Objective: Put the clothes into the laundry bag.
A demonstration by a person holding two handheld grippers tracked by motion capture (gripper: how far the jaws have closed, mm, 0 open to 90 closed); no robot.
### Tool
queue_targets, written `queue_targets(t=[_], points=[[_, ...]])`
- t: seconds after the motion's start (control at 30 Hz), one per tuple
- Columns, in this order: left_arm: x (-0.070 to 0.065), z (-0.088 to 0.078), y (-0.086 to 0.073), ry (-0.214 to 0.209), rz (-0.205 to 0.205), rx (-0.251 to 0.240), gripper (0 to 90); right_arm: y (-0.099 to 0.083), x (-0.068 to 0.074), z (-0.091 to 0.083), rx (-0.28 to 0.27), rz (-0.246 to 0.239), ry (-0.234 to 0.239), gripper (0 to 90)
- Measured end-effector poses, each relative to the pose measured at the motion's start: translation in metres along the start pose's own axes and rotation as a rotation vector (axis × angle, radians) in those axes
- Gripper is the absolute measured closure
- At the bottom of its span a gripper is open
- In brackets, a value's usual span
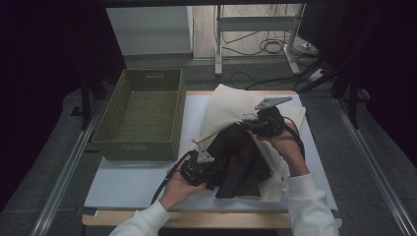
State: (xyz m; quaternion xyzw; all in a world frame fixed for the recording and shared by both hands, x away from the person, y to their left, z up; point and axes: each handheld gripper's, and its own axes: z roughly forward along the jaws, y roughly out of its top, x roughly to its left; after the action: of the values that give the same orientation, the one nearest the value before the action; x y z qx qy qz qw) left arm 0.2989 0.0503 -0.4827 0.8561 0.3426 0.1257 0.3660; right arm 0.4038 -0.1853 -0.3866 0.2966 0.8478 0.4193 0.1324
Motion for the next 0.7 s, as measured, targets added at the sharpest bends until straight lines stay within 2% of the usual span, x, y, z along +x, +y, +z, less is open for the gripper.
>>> queue_targets(t=[0.13, 0.23, 0.33, 0.7], points=[[-0.001, 0.003, 0.006, 0.019, 0.007, 0.008, 69.6, 0.000, 0.001, 0.001, 0.002, -0.005, 0.001, 85.5], [0.002, 0.006, 0.012, 0.017, 0.004, 0.012, 69.5, 0.001, 0.003, 0.001, 0.003, -0.011, 0.000, 85.5], [0.004, 0.010, 0.016, 0.005, -0.024, 0.006, 69.3, 0.002, 0.004, 0.000, 0.001, -0.015, 0.002, 85.5], [0.007, 0.020, 0.028, 0.006, -0.046, -0.002, 68.9, 0.004, 0.007, -0.002, -0.004, -0.026, 0.005, 85.5]])
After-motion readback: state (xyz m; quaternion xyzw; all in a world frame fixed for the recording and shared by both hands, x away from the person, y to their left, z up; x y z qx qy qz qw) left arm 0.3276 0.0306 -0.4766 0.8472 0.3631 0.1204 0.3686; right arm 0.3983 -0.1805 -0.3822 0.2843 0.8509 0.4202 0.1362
